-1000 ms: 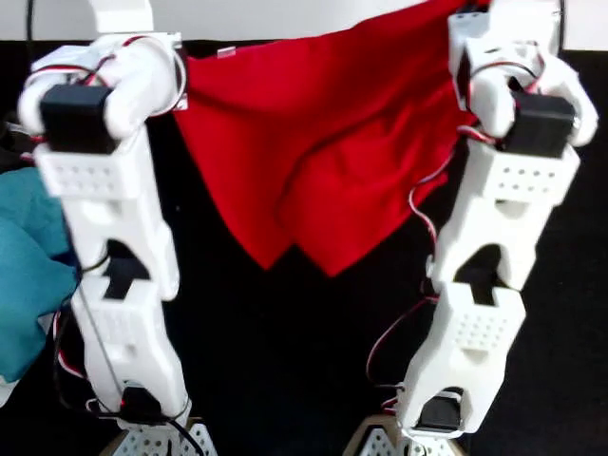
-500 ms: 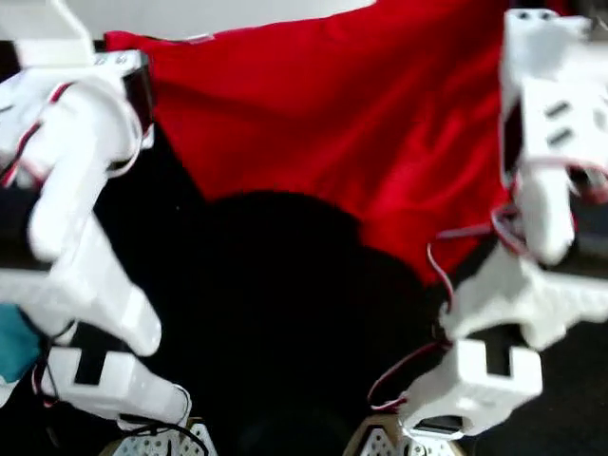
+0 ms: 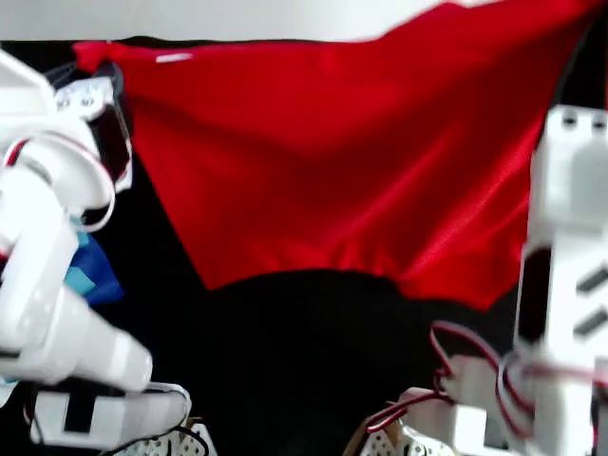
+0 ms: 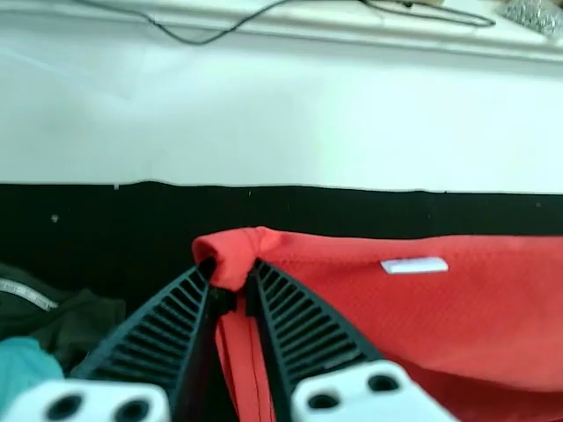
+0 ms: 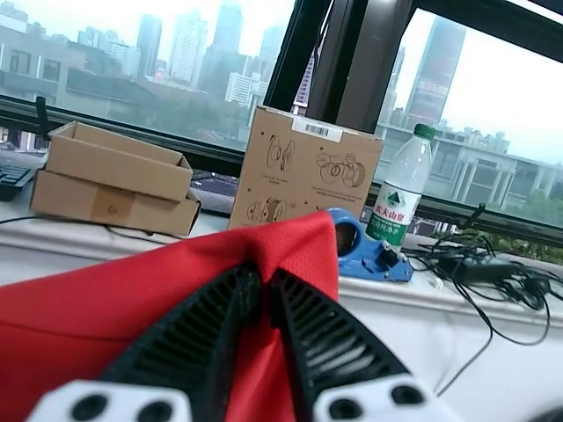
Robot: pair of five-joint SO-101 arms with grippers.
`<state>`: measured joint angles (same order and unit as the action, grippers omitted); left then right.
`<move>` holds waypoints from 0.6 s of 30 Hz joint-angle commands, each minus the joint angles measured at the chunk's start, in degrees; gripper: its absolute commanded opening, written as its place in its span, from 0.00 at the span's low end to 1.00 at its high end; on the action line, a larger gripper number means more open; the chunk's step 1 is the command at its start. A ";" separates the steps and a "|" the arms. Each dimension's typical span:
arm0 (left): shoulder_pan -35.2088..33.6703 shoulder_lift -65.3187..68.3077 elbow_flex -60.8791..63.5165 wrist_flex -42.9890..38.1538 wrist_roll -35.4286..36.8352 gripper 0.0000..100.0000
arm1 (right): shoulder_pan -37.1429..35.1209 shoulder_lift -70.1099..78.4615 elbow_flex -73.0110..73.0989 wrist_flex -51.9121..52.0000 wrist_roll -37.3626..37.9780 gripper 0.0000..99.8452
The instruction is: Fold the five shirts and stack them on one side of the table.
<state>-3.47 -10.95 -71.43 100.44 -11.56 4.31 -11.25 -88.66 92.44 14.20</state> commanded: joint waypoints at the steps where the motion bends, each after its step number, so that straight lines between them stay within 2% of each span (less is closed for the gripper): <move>1: -0.57 -8.66 10.86 0.53 -0.09 0.01 | 0.57 -4.26 -1.27 3.82 0.70 0.01; 5: -0.57 -18.42 24.48 0.18 -0.26 0.01 | 0.57 -8.22 -1.19 5.67 0.79 0.01; 10: -0.57 -25.63 31.78 0.00 -0.44 0.01 | 0.57 -10.15 -0.84 5.67 0.79 0.01; 14: -0.57 -24.75 33.71 -0.09 -0.44 0.01 | 0.57 -7.25 6.20 5.14 0.70 0.01; 18: -0.57 -18.95 36.97 -2.99 -0.26 0.01 | 0.48 -2.33 14.02 0.13 0.44 0.01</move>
<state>-3.47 -33.98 -36.00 99.65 -11.56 4.31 -17.67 -79.60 96.48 14.20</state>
